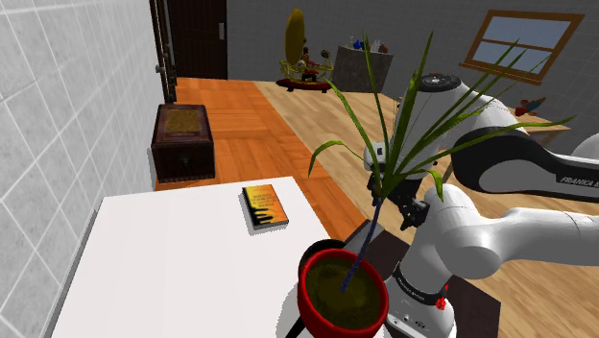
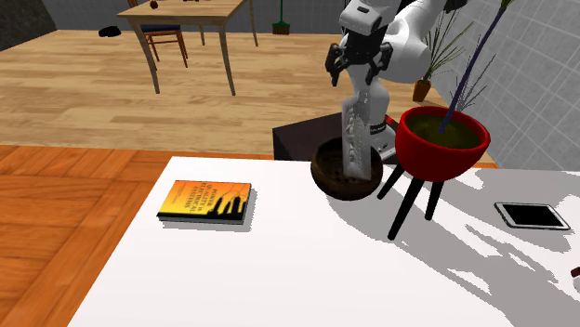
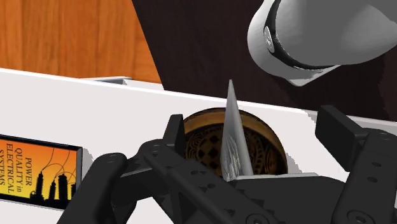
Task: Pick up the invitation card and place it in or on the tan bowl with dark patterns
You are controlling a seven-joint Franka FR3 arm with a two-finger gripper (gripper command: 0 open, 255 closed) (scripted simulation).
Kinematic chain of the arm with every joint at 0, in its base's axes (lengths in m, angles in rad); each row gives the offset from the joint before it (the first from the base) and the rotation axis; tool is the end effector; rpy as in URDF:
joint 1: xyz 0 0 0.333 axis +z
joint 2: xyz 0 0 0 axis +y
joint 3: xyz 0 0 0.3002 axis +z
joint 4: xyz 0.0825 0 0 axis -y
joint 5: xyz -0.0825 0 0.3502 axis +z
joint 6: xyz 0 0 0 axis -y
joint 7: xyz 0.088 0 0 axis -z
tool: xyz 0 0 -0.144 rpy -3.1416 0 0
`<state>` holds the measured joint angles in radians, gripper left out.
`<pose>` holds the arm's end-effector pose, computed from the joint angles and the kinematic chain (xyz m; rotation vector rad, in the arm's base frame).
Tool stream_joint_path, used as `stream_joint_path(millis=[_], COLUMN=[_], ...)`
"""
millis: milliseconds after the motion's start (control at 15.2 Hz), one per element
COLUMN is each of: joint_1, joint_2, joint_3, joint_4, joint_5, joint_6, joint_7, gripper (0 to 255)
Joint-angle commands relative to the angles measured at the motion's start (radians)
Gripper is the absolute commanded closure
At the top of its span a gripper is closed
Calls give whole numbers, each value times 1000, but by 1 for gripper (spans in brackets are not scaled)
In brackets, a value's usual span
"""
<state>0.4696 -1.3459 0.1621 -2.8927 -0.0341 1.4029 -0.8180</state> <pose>0.1192 0.0749 0.4156 2.3512 1.8045 -0.2595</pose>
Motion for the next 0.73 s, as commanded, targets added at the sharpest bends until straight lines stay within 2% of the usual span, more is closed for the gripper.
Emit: stream_joint_path(millis=[0,264,660], joint_1=[0,-12,-12], joint_2=[1,86,86], joint_3=[1,9,9], joint_4=[0,153,153], joint_5=[1,5,5], joint_6=[0,-66,-66], joint_7=[0,2,2], gripper=[0,0,0])
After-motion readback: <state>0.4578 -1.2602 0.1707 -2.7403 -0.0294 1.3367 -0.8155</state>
